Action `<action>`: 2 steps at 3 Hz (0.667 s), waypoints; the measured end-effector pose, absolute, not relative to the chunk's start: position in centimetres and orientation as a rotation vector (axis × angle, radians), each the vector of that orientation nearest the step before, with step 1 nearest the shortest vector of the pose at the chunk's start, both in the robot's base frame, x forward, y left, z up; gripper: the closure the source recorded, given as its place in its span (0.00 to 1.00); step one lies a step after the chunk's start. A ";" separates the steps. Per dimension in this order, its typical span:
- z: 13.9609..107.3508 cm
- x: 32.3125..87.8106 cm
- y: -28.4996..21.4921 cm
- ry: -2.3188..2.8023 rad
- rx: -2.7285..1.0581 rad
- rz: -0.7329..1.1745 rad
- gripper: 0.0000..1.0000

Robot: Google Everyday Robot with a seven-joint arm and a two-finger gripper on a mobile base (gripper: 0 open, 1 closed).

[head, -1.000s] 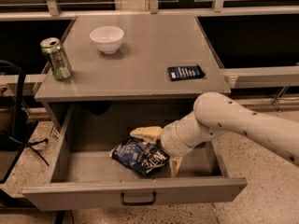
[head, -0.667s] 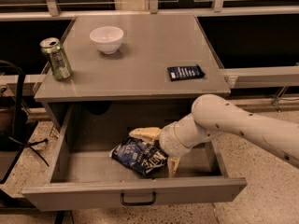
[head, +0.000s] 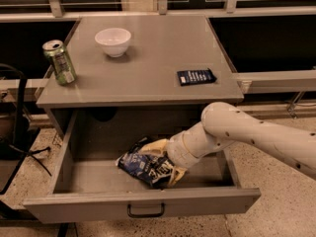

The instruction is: Pick blue chip bag from top drawer and place on counter

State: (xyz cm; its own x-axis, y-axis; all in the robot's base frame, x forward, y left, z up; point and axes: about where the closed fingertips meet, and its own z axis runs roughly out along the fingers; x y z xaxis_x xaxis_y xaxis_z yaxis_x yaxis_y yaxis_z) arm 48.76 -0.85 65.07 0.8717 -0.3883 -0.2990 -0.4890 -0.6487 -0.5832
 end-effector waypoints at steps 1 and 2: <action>65.1 48.8 -0.8 0.630 -2.353 0.192 0.50; 65.1 48.8 -0.8 0.630 -2.353 0.192 0.73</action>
Offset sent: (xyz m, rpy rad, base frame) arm 0.0000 0.0000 0.0000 0.0000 0.0000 0.0000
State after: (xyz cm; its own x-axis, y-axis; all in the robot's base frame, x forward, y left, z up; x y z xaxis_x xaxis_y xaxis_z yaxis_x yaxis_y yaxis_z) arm 48.75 -0.85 65.07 0.8717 -0.3882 -0.2990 -0.4890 -0.6487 -0.5831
